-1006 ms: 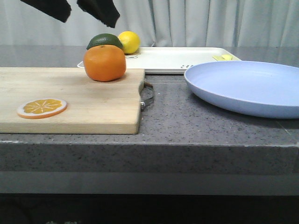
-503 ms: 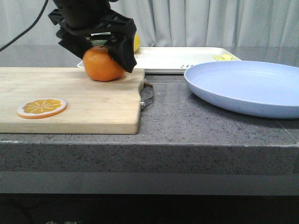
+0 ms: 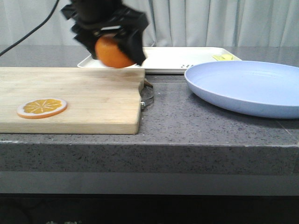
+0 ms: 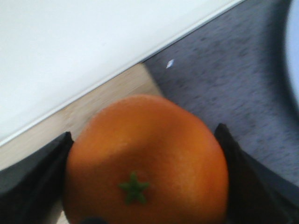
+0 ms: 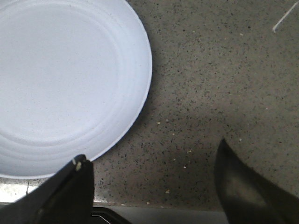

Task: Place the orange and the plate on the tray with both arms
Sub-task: 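Carry the orange with the left gripper onto the blue plate and release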

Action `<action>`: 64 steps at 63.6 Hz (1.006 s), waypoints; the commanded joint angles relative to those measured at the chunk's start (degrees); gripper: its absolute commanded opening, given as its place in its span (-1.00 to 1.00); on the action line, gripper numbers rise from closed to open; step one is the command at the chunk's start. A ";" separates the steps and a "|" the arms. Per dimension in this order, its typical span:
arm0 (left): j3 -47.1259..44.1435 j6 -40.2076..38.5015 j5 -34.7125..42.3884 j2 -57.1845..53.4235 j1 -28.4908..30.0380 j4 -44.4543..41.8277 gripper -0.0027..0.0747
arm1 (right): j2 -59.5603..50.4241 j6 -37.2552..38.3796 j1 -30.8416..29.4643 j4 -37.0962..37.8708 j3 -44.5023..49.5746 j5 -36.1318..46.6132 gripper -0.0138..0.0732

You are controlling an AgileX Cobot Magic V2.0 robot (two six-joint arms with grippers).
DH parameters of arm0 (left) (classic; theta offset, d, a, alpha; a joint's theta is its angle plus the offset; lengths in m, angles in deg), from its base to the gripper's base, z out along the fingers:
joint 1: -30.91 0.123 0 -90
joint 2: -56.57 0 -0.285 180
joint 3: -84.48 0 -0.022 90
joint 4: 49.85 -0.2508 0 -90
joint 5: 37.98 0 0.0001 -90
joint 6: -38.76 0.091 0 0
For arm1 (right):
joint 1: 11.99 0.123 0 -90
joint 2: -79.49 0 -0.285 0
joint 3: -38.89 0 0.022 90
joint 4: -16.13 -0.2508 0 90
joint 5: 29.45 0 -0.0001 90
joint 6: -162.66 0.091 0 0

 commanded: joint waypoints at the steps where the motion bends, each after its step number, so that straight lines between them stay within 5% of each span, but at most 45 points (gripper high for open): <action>1: 4.59 0.09 3.22 -2.50 -4.01 0.96 0.17 | -0.44 -0.41 -0.43 0.25 -2.04 2.67 0.58; 34: 24.96 0.09 2.81 13.27 -18.00 0.97 0.17 | -0.44 -0.41 -0.43 0.25 -2.04 2.59 0.58; 48: 28.83 -0.01 2.56 17.38 -19.43 1.61 0.61 | -0.44 -0.41 -0.43 0.25 -2.04 2.57 0.58; 64: 28.83 -3.21 2.09 15.78 -19.42 1.61 0.71 | -0.44 -0.41 -0.43 0.25 -2.04 2.75 0.58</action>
